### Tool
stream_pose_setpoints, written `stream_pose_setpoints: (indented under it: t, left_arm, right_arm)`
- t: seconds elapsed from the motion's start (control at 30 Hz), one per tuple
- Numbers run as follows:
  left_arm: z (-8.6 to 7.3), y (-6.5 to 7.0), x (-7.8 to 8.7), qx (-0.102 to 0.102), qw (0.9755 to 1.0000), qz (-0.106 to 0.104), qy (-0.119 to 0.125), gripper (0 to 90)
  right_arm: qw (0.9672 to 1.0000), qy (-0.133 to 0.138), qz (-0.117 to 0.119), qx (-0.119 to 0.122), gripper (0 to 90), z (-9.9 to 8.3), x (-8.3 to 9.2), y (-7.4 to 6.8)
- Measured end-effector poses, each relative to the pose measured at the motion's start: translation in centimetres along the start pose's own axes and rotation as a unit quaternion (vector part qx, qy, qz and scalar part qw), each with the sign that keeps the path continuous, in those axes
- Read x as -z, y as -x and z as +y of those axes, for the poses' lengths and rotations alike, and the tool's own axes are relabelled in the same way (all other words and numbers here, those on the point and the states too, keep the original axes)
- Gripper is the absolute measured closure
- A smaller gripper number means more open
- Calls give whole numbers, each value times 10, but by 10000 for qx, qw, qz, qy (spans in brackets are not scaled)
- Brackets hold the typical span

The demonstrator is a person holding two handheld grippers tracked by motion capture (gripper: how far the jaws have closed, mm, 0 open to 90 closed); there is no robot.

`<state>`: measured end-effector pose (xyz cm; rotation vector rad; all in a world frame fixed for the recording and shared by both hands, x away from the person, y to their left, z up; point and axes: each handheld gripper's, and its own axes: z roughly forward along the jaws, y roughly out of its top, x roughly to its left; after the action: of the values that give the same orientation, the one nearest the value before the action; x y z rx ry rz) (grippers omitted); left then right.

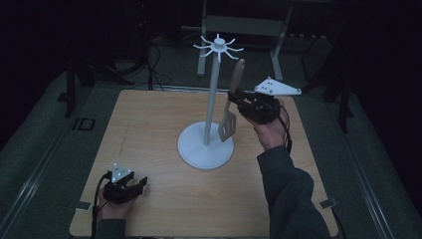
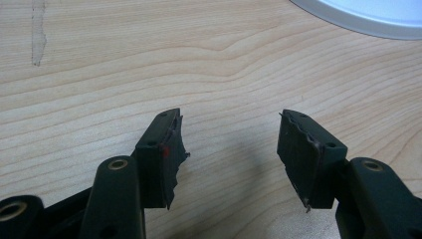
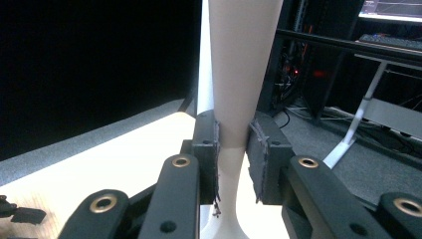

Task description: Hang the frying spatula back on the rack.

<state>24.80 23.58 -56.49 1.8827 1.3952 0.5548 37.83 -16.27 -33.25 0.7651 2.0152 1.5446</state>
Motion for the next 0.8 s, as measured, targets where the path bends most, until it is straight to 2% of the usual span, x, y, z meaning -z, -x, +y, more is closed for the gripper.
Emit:
stream_pose_setpoints:
  t: [0.8]
  left_arm:
    - [0, -1, 1, 31, 10000, -8, 16, 433]
  right_arm:
    - [10000, -18, 20, -32, 753, 11, -8, 0]
